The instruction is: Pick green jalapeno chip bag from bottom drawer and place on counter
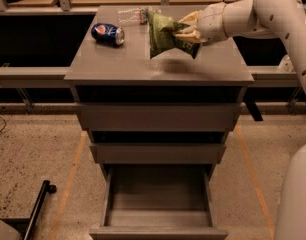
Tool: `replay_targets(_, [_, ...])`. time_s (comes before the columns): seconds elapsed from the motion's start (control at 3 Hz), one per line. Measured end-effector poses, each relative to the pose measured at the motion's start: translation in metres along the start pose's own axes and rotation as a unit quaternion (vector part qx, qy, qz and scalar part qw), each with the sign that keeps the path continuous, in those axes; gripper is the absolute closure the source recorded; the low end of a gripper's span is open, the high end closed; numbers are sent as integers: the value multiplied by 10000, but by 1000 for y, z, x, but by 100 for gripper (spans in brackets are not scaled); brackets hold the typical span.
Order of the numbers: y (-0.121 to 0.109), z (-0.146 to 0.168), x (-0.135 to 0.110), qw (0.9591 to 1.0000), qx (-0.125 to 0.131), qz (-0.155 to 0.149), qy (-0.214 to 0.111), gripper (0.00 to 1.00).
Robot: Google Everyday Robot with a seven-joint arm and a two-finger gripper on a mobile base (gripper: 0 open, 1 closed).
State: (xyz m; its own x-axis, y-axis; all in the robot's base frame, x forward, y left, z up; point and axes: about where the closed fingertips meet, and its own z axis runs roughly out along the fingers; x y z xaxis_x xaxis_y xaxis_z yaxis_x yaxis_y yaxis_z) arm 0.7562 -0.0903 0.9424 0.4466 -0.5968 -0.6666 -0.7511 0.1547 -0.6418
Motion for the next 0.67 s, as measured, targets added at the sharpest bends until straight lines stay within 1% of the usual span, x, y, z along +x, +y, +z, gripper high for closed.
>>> replay_targets(0.33, [-22,1,16,9995,240,100,173,47])
replay_targets(0.67, [-21,4,15,9996,221,97,154,23])
